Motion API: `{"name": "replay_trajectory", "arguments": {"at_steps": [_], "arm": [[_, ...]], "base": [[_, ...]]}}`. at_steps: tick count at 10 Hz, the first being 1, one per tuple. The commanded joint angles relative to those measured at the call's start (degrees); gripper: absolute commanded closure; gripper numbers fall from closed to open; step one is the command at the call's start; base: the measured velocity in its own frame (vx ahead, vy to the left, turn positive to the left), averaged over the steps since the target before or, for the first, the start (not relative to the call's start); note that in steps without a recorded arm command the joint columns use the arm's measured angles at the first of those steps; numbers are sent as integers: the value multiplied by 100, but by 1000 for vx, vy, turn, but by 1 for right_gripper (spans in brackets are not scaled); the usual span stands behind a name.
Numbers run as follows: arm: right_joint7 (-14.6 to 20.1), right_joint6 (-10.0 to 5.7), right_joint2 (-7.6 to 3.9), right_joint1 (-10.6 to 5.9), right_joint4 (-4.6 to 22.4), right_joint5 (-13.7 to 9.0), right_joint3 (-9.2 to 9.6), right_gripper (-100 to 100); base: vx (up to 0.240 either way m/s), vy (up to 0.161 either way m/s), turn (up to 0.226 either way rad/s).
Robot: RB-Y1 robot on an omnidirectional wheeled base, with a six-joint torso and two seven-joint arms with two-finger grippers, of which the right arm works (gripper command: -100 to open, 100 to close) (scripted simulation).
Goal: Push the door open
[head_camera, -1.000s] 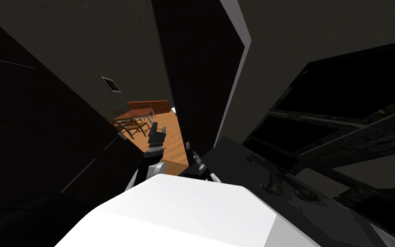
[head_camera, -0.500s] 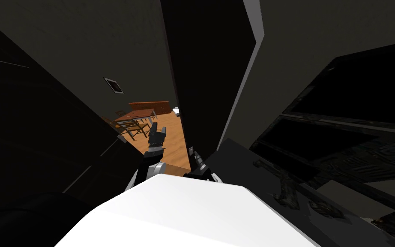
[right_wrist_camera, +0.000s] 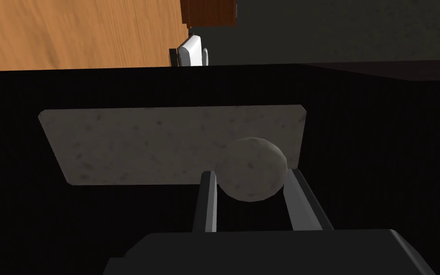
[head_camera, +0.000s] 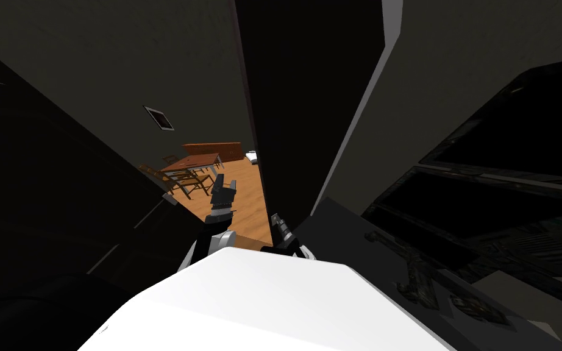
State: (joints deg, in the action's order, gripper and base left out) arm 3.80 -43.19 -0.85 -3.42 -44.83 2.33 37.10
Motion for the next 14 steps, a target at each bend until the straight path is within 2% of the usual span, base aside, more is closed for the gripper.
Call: {"name": "replay_trajectory", "arguments": {"at_steps": [1, 4, 5, 10, 14], "arm": [[0, 19, -12, 23, 20, 4, 8, 100], [0, 19, -12, 23, 20, 4, 8, 100], [-20, 16, -60, -8, 21, -28, -78, 100], [-72, 6, -184, -37, 62, -120, -323, 100], [-138, -5, -271, -74, 113, -235, -629, 100]], "base": [[-21, -20, 7], [-2, -2, 3], [55, 93, -19], [100, 158, -34], [124, 168, -59]]}}
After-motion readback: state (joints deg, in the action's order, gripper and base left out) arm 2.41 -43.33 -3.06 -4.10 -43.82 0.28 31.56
